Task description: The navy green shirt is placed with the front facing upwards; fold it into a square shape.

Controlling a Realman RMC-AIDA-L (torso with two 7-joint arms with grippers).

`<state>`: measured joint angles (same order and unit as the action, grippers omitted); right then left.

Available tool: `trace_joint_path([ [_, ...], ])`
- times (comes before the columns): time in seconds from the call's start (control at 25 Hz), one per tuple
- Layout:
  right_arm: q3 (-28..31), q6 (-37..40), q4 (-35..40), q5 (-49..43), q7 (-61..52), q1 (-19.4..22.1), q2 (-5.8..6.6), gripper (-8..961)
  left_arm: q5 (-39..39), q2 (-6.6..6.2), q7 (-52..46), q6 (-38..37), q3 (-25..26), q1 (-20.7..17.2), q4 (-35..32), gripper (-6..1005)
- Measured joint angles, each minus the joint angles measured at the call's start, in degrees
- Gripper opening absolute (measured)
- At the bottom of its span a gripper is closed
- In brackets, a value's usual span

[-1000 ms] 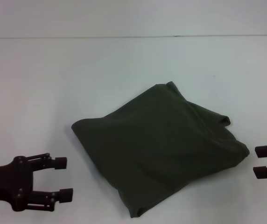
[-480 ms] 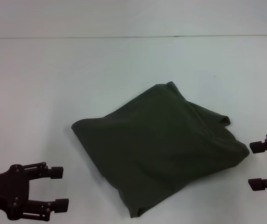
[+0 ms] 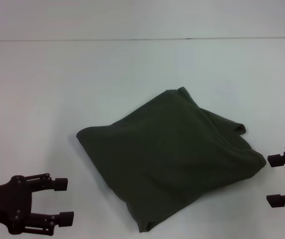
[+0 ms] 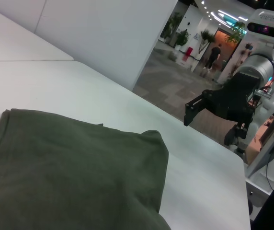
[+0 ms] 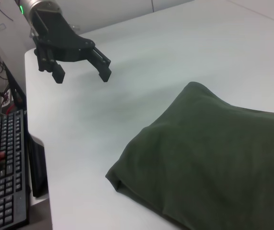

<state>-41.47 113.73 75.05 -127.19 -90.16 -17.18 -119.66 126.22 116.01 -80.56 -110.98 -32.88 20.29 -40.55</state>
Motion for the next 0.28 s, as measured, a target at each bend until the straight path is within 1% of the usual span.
trace_joint_path([
  [0.28,-0.9,0.0,0.0,-0.8,0.6,0.3,-0.06,924,0.6,0.0,-0.1,-0.1,0.1,0.1,-0.4,933],
])
